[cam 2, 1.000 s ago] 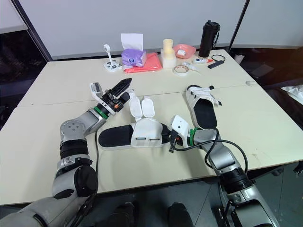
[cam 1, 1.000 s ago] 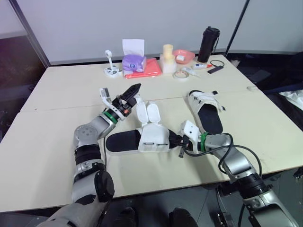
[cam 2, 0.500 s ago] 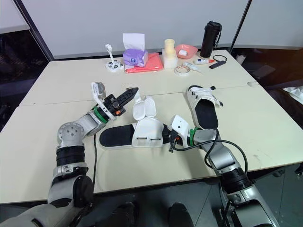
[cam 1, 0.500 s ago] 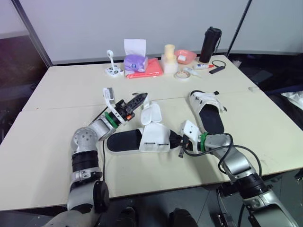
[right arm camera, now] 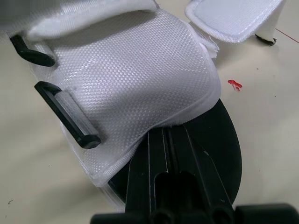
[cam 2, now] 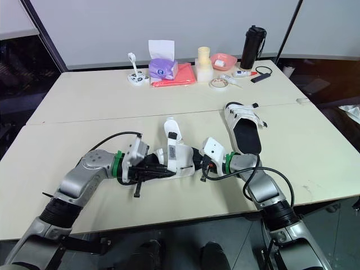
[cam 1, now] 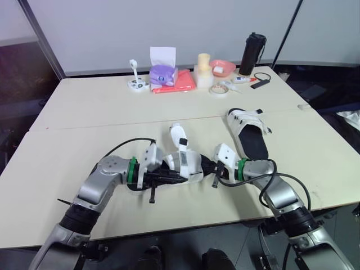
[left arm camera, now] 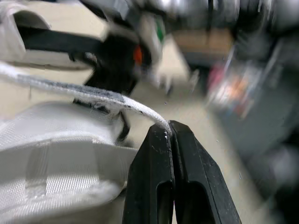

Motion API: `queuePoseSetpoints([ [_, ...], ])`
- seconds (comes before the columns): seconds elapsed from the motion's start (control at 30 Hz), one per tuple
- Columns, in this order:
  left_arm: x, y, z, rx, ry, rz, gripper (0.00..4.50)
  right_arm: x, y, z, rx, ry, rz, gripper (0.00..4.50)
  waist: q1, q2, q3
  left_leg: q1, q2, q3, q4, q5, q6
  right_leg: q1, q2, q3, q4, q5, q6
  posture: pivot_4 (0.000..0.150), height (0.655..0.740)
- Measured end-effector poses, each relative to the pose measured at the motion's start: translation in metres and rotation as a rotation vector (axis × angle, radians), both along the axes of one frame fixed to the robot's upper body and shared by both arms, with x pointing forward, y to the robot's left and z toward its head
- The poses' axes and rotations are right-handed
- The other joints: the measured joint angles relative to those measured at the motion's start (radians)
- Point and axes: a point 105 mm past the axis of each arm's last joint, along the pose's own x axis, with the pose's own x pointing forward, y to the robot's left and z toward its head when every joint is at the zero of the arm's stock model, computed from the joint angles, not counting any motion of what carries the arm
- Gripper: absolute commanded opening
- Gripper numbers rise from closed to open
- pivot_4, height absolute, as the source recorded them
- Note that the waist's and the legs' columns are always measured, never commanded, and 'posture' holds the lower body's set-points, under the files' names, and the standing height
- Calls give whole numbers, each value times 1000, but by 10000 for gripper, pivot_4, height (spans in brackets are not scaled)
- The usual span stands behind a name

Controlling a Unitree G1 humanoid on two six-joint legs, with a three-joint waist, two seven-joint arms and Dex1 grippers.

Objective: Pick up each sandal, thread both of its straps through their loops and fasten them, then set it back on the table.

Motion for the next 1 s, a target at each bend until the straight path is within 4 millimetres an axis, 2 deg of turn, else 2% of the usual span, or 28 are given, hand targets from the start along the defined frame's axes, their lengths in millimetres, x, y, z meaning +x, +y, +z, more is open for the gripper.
queuePoseSetpoints([
  [0.1, 8, 8, -15, 115, -255, -70, 389, 0, 0, 0, -2, 1, 2, 0, 3, 0, 0, 0, 0, -1, -1, 0, 0, 0, 0, 0, -1, 0, 0, 1500, 7400],
  [0.23, 14, 6, -16, 188, -578, -183, 389, 0, -2, -1, -6, 2, -1, 0, 13, 0, 0, 0, 0, -2, -1, 0, 0, 0, 0, 0, -2, 1, 0, 1500, 7400],
  [0.33, 15, 3, -17, 200, -755, -249, 389, 1, -4, -1, -16, 0, -10, 0, 19, 2, -3, 1, 0, -2, 1, 0, 0, 3, 0, -1, -2, 1, 1, 1500, 7400],
  [0.5, 16, 1, -26, 173, -851, -250, 389, 2, -7, -4, -32, 5, -25, 0, 24, 7, -8, 16, -1, -2, -1, 0, 1, 19, 0, -3, -4, -1, 2, 1500, 7400],
  [0.63, 18, 2, -29, 150, -844, -213, 389, 2, -7, -5, -35, 6, -26, 0, 24, 9, -9, 16, -1, -5, 0, 0, 1, 19, 0, -4, -4, -1, 3, 1500, 7400],
  [0.73, 21, 2, -28, 107, -773, -147, 9350, 2, -7, -5, -34, 6, -26, 0, 22, 9, -9, 16, -1, -6, 0, 0, 1, 19, 0, -5, -4, -1, 3, 1500, 7400],
  [0.83, 23, 0, -24, 61, -668, -87, 24089, 2, -6, -5, -33, 5, -24, 0, 18, 9, -9, 16, -1, -7, -1, 0, 1, 19, 0, -4, -4, -1, 3, 1500, 7400],
  [0.97, 15, 7, -27, 43, -490, -63, 44444, 1, -3, -5, -30, 4, -9, 0, 14, 9, -9, 15, -1, -8, -5, 0, 1, 17, 0, -4, -4, -1, 2, 1500, 7400],
  [1.0, 13, 8, -24, 40, -457, -65, 44444, 1, -2, -5, -30, 5, -7, 0, 12, 9, -9, 15, -1, -8, -5, 0, 1, 17, 0, -4, -4, -1, 2, 1500, 7400],
])
